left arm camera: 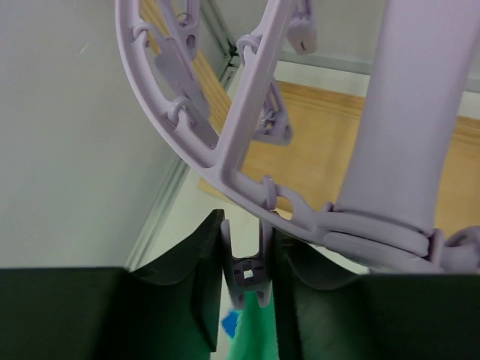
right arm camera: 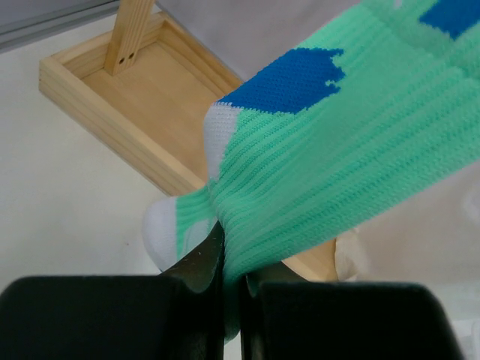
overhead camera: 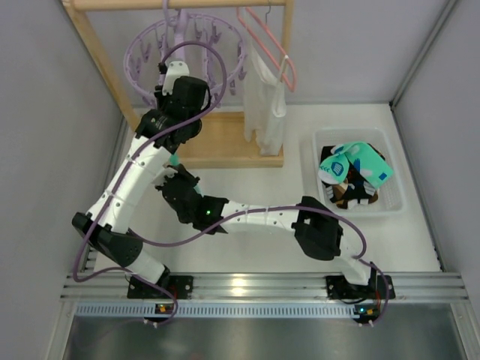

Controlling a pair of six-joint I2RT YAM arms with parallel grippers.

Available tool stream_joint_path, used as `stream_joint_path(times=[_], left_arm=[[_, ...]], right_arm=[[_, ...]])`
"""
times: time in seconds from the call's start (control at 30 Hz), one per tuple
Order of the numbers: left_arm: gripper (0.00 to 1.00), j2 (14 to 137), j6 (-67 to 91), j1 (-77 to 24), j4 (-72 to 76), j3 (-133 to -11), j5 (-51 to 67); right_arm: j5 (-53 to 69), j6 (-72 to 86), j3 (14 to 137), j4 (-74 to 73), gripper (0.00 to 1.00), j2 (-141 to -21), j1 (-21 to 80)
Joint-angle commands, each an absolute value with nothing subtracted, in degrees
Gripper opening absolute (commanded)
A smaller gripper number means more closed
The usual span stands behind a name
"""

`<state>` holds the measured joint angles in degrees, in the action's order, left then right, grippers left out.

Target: Remove the socks clipped to the hanger

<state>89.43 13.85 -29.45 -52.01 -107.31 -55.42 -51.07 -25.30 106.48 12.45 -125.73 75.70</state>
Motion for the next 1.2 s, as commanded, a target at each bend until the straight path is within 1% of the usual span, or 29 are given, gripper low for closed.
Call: stream_joint_path(times=[0.0, 0.07, 0.1, 0.13, 0.17, 0.23, 0.27, 0.3, 0.37, 0.4, 0.43, 0.47, 0.5, 0.53, 0.57, 0.6, 0.63, 0.67, 0.73, 0.77, 0.8, 0.87, 0.9, 0.97, 1.0, 1.07, 1.1, 1.17], left_arm=[[0.25, 87.3, 12.8, -28.6, -47.9, -106.4, -53.9], [0.2, 87.5, 12.9, -28.3, -47.8, -106.4, -53.1], [0.1, 87.5, 12.9, -28.2, -47.8, -106.4, -52.8], [0.05, 87.5, 13.0, -28.1, -47.8, -106.5, -52.6], [0.03, 87.5, 13.1, -28.0, -47.7, -106.4, -52.1], [0.05, 87.2, 13.2, -27.8, -47.7, -106.3, -51.9], [0.07, 87.1, 13.3, -27.9, -47.7, -106.2, -51.1], [0.14, 86.5, 13.4, -27.8, -47.8, -106.1, -50.4], [0.22, 85.5, 13.5, -27.6, -47.8, -105.6, -49.5], [0.26, 84.3, 14.0, -27.6, -47.8, -105.2, -47.9], [0.35, 83.6, 14.2, -27.3, -47.9, -104.5, -46.8], [0.4, 82.9, 14.7, -27.2, -48.0, -104.1, -46.0], [0.45, 81.2, 15.6, -27.2, -48.0, -103.5, -44.6], [0.55, 80.3, 16.1, -27.2, -47.9, -102.4, -44.0], [0.57, 79.5, 16.6, -27.1, -48.0, -101.9, -43.4], [0.6, 77.9, 17.4, -27.2, -47.9, -101.3, -42.8], [0.62, 77.2, 17.8, -27.1, -47.9, -100.3, -42.3], [0.69, 76.4, 18.1, -27.1, -48.0, -99.8, -41.8], [0.74, 73.6, 19.2, -27.1, -48.0, -98.8, -40.4], [0.82, 72.4, 19.6, -27.1, -47.9, -97.4, -39.6], [0.86, 70.0, 20.6, -27.0, -48.0, -96.5, -38.9], [0.93, 67.3, 21.4, -27.1, -48.0, -93.7, -37.0], [0.98, 64.4, 22.0, -27.1, -48.0, -92.5, -36.4], [0.98, 61.1, 22.5, -27.1, -48.0, -88.5, -34.7], [0.98, 57.6, 23.0, -27.1, -48.0, -87.0, -34.2], [0.98, 54.1, 23.5, -27.1, -47.8, -82.5, -31.9], [0.98, 50.7, 23.6, -27.2, -47.7, -80.8, -31.0], [0.98, 47.5, 23.6, -27.1, -47.6, -76.0, -29.9]], right_arm=[[-48.8, -24.2, 104.7, 14.4, 0.0, -120.9, 78.1], [-48.4, -23.3, 103.0, 15.0, 0.0, -120.0, 78.1], [-48.4, -22.9, 102.3, 15.3, 0.0, -118.9, 78.1], [-48.4, -22.1, 100.3, 15.7, 0.0, -118.3, 78.1], [-48.3, -21.6, 99.1, 16.6, 0.0, -117.6, 78.3], [-48.0, -19.5, 95.0, 16.9, 0.0, -115.0, 78.3], [-48.0, -18.6, 93.2, 16.8, 0.0, -114.0, 78.4], [-47.8, -17.3, 91.2, 15.9, 0.0, -111.3, 78.3], [-47.3, -12.2, 84.2, 14.2, 0.0, -107.8, 78.2], [-46.7, -10.3, 81.6, 12.0, 0.0, -103.4, 78.0], [-46.4, -5.8, 76.3, 10.6, 0.0, -100.8, 77.8], [-45.6, -3.5, 73.7, 9.0, 0.0, -98.4, 77.5], [-44.8, -1.3, 71.0, 7.1, 0.0, -92.8, 76.7], [-43.8, 2.9, 66.1, 4.1, 0.0, -89.9, 76.1], [-42.6, 4.7, 63.8, 2.0, 0.0, -87.0, 75.5], [-41.8, 6.3, 62.1, 0.2, 0.0, -81.7, 74.0], [-39.7, 8.9, 59.0, -4.1, 0.0, -79.0, 73.0], [-39.0, 10.2, 57.9, -6.0, 0.0, -74.1, 71.8], [-37.3, 11.8, 55.5, -9.7, 0.0, -69.2, 67.3], [-36.3, 12.5, 55.0, -12.5, 0.0, -67.1, 65.4], [-36.2, 12.7, 54.7, -14.0, 0.0, -63.1, 61.4], [-35.8, 13.0, 55.0, -19.1, 0.0, -59.7, 56.5], [-35.9, 13.0, 55.5, -20.7, 0.0, -56.9, 51.7], [-35.8, 12.1, 57.6, -24.5, 0.0, -54.0, 46.8], [-35.6, 11.6, 58.4, -25.3, 0.0, -53.4, 41.8], [-33.1, 9.7, 61.2, -26.3, 0.0, -52.7, 36.5], [-31.8, 8.9, 63.2, -26.4, 0.0, -53.0, 31.2], [-27.5, 7.0, 65.3, -26.3, 0.0, -55.1, 25.8]])
